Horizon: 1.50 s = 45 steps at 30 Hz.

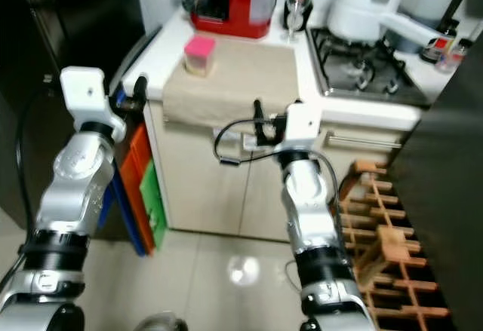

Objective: Restocking fridge

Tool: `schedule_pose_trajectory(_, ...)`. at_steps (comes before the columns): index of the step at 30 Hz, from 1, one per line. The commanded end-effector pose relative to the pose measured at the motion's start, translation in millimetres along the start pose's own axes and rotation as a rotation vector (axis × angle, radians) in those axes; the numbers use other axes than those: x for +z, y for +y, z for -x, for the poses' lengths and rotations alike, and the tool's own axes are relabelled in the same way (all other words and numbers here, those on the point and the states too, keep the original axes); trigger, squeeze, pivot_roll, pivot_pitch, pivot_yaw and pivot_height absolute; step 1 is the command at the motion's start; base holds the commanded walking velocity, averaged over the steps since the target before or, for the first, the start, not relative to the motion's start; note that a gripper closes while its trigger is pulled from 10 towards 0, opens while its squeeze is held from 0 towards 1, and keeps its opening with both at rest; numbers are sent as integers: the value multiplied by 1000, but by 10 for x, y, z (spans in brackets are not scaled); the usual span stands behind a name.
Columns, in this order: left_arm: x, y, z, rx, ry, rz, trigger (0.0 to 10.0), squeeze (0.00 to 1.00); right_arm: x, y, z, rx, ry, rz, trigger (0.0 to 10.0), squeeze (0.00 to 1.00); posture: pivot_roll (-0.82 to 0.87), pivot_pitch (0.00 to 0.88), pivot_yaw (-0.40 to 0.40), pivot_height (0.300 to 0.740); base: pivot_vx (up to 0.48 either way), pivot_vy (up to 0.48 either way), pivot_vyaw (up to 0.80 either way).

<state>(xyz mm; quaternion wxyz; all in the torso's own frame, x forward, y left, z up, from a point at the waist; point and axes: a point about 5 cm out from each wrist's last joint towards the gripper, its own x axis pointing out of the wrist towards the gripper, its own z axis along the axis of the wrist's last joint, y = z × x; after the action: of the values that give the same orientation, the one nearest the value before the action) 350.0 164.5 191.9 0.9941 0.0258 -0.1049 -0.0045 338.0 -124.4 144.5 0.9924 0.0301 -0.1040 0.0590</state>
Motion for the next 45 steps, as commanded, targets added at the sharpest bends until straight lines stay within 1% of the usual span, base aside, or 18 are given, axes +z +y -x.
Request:
schedule_pose_trajectory(1,-31,-58,-41,-36,25,0,10000,0,78,-23,-51,-23,-38,-2,10000,0,-19,0,32,740,0,0,0)
schedule_pose_trajectory(6,-28,-98,-46,-68,25,15,10000,0,106,-50,-45,-45,-52,0,10000,0,-21,0,37,740,0,0,0)
schedule_pose_trajectory(8,-20,-85,-57,-86,19,24,10000,0,102,-67,-44,-57,-42,7,10000,0,-21,0,36,740,0,0,-400)
schedule_pose_trajectory(10,-59,-16,-64,-62,39,48,10000,0,58,-76,-33,-62,-18,21,10000,0,-24,0,36,740,0,0,-800)
schedule_pose_trajectory(12,-67,-2,-68,-53,44,54,10000,0,53,-80,-31,-62,-17,31,10000,0,-26,0,34,740,0,0,-600)
schedule_pose_trajectory(17,-103,-17,-59,-34,56,68,10000,0,59,-58,-49,-41,-15,36,10000,0,-31,0,28,740,0,0,0)
schedule_pose_trajectory(18,-154,-22,-51,-9,79,94,10000,0,56,-42,-67,-18,-6,47,10000,0,-32,0,19,740,0,0,0)
schedule_pose_trajectory(21,-261,-1,-17,44,125,121,10000,0,28,-38,-85,2,20,53,10000,0,-32,0,12,740,0,0,0)
schedule_pose_trajectory(23,-408,17,68,73,180,122,10000,0,-22,-47,-77,7,51,45,10000,0,-35,0,10,740,0,0,0)
schedule_pose_trajectory(25,-604,36,213,90,251,121,10000,0,-112,-86,-42,2,93,43,10000,0,-39,0,4,740,0,0,0)
schedule_pose_trajectory(26,-604,36,213,90,251,121,10000,0,-112,-86,-42,2,93,43,10000,0,-39,0,4,740,0,0,0)
schedule_pose_trajectory(27,-645,39,264,89,257,112,10000,0,-173,-125,-12,-8,119,40,10000,0,-34,0,-4,740,0,0,0)
schedule_pose_trajectory(29,-592,28,235,80,226,99,10000,0,-191,-146,-4,-14,125,37,10000,0,-26,0,-10,740,0,0,0)
schedule_pose_trajectory(32,-385,14,143,50,115,53,10000,0,-172,-141,-16,-13,114,36,10000,0,-24,0,-10,740,146,0,0)
schedule_pose_trajectory(34,-289,12,99,49,78,26,10000,0,-141,-124,-55,-15,98,32,10000,0,-21,0,-2,740,441,0,0)
schedule_pose_trajectory(36,-270,17,90,52,72,21,10000,0,-117,-113,-73,-14,85,31,10000,0,-21,0,-2,740,446,0,0)
schedule_pose_trajectory(38,-239,61,80,78,61,21,10000,0,-62,-85,-117,-9,60,29,10000,0,-21,0,-2,740,446,0,0)
schedule_pose_trajectory(45,-253,74,75,98,67,39,10000,0,-52,-83,-131,0,55,29,10000,0,-18,0,-13,740,446,0,0)
